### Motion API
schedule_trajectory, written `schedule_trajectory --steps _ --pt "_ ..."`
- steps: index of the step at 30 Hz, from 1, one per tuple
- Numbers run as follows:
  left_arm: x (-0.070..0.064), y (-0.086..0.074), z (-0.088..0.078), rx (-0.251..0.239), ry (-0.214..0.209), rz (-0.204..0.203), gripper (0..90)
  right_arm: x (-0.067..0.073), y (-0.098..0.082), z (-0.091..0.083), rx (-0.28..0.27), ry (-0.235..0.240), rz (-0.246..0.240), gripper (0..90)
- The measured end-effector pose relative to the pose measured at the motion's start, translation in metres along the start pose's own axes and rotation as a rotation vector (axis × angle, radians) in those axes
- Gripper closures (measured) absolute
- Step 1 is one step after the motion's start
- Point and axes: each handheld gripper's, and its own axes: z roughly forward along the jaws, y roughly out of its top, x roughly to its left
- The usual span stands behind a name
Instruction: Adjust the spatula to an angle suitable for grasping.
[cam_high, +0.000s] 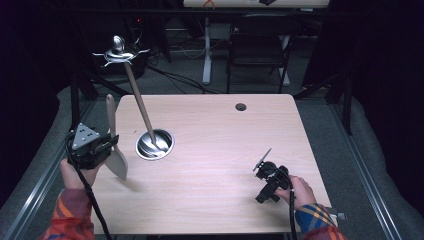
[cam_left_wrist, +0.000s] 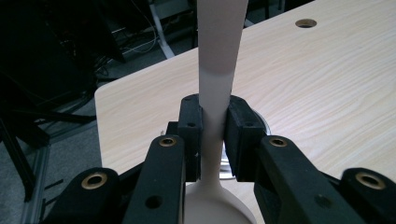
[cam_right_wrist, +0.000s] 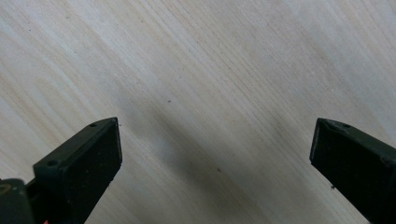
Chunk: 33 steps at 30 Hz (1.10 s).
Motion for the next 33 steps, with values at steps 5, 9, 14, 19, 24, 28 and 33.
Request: schedule_trajectory --steps 5,9,14,19,24,28,33 --pt "0.004 0.002 -0.002 -0.013 -0.001 -0.012 77.4 0.0 -0.001 0.0 0.004 -0.001 -0.003 1.9" --pt "0.007 0.003 -0.003 -0.015 0.002 -0.02 77.4 0.0 -0.001 0.0 0.005 -0.002 -0.001 1.9" --pt "0.011 0.005 -0.005 -0.021 0.013 -0.022 77.5 0.0 -0.001 0.0 0.004 -0.003 -0.001 1.9" --pt "0.016 0.007 -0.007 -0.034 0.021 -0.035 77.4 0.0 -0.001 0.0 0.006 -0.007 -0.002 1.9" --pt "0.019 0.01 -0.01 -0.055 0.015 -0.051 77.4 0.0 -0.001 0.0 0.01 -0.008 -0.004 1.9" --pt "0.022 0.014 -0.012 -0.063 0.017 -0.062 77.4 0.0 -0.001 0.0 0.01 -0.004 -0.002 1.9" --pt "0.024 0.019 -0.012 -0.069 0.022 -0.063 77.4 0.0 -0.001 0.001 0.0 -0.009 -0.009 1.9"
